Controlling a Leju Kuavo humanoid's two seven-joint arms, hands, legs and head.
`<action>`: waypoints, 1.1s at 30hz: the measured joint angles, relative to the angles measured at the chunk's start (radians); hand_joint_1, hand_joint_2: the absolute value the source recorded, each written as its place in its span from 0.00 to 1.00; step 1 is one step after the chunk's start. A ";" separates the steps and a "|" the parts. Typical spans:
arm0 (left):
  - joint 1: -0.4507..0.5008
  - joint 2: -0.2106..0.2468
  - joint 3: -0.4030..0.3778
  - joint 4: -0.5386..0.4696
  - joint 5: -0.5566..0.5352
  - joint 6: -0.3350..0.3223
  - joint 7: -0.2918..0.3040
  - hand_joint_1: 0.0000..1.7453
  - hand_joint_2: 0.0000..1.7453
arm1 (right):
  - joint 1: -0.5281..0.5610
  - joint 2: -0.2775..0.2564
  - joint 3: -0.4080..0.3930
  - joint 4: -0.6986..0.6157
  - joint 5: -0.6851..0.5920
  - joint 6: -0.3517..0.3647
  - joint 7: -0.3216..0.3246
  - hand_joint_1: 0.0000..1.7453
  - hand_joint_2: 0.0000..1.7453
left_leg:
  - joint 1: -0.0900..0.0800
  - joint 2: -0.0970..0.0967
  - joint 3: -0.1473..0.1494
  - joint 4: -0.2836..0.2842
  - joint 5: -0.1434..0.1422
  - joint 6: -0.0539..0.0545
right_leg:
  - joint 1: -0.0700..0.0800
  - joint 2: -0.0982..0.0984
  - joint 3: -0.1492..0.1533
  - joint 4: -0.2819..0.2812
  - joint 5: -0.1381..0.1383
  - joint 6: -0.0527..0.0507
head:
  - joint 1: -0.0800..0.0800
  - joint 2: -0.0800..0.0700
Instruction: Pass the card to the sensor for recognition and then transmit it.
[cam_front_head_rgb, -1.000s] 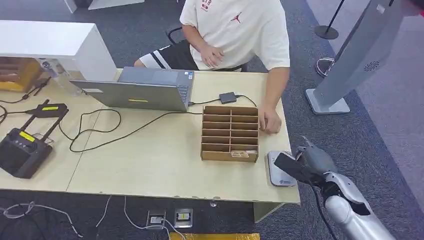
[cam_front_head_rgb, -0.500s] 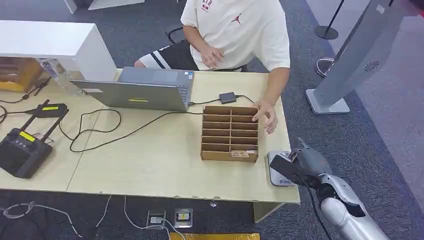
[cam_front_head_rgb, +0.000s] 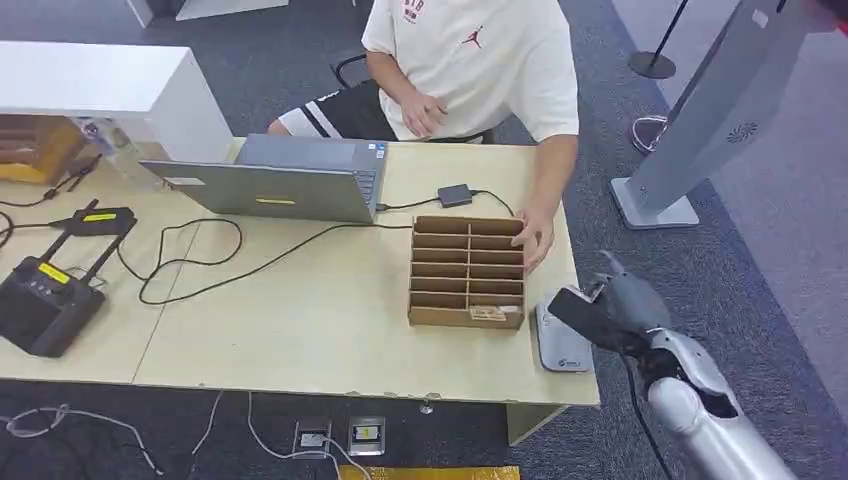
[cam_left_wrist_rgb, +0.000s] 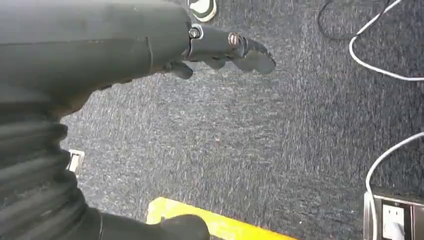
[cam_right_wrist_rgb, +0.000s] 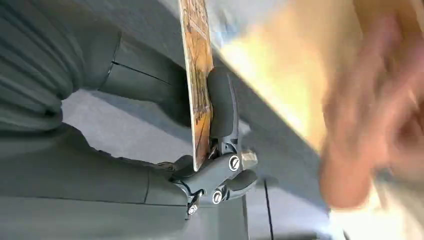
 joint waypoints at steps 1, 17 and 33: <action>0.000 0.000 0.000 0.000 -0.001 0.001 -0.003 0.00 1.00 | -0.033 -0.001 -0.014 0.000 0.011 -0.001 -0.018 1.00 1.00 | 0.000 0.001 0.000 0.000 0.000 0.000 | 0.000 0.001 -0.001 0.000 0.001 0.000 | -0.001 0.000; -0.016 -0.002 -0.021 0.000 -0.021 -0.009 -0.032 0.00 1.00 | -0.716 0.063 -0.128 0.246 0.080 -0.082 -0.313 1.00 1.00 | -0.001 0.005 -0.005 0.000 0.001 0.000 | -0.001 0.005 -0.007 0.003 0.002 0.000 | -0.001 0.000; -0.028 -0.002 -0.036 0.000 -0.008 -0.004 -0.030 0.00 1.00 | -0.899 0.338 0.059 0.754 0.220 -0.099 -0.306 1.00 1.00 | 0.000 0.003 -0.006 0.000 0.002 -0.001 | 0.001 0.003 -0.007 0.003 0.002 0.000 | 0.000 0.000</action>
